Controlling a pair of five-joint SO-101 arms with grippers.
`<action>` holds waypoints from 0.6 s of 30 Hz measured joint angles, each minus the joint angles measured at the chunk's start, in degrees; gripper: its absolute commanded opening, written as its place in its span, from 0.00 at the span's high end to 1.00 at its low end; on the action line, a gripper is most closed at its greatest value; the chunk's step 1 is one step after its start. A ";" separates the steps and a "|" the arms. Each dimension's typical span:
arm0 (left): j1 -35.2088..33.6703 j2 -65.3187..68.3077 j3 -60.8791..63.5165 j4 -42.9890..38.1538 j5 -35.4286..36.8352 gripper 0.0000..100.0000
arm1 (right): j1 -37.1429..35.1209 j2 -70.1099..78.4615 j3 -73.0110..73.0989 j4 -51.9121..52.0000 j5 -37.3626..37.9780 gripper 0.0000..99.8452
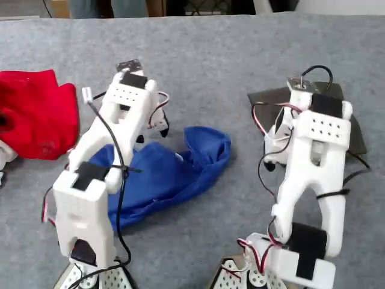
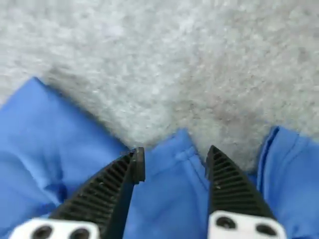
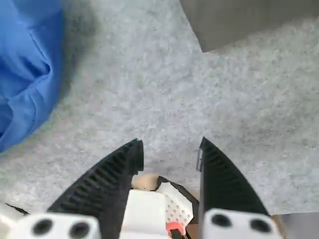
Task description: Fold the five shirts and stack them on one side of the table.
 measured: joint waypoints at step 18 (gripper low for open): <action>1.67 28.66 -35.43 15.91 3.34 0.85 | 0.44 -1.14 6.59 -5.54 -0.53 0.82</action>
